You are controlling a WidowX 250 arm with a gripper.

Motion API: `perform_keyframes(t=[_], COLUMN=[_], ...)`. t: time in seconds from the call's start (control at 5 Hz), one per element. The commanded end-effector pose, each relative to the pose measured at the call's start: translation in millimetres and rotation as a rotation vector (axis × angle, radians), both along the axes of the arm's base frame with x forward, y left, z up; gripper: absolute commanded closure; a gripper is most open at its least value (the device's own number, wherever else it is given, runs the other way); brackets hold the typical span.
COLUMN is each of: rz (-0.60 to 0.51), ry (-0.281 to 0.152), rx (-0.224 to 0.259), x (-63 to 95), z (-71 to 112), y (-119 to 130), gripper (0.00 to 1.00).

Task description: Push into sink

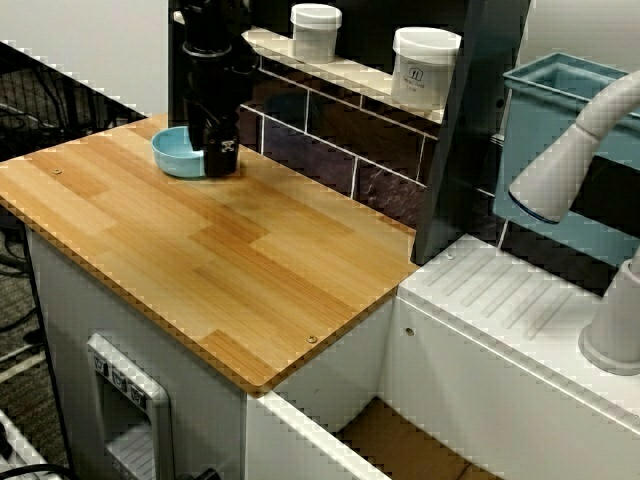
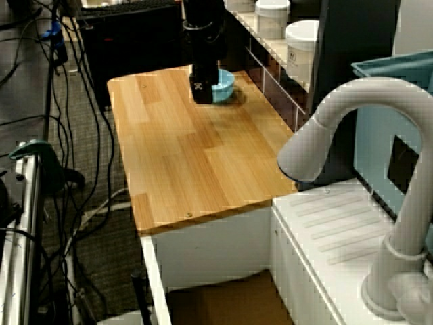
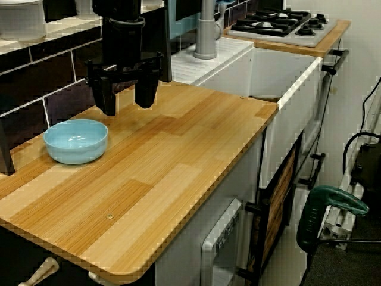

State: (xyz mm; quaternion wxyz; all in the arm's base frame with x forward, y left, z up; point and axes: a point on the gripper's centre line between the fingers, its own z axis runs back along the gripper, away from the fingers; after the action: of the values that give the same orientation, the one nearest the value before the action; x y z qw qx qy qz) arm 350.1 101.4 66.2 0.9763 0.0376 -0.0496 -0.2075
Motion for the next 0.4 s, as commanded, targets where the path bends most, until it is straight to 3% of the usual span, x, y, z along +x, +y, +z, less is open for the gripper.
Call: perform_keyframes(t=[0.0, 0.2], rz=[0.039, 0.062], ry=[-0.049, -0.054], rx=[0.039, 0.028], x=[8.7, 8.4], z=[11.0, 11.7], y=[13, 23], gripper=[0.00, 0.00])
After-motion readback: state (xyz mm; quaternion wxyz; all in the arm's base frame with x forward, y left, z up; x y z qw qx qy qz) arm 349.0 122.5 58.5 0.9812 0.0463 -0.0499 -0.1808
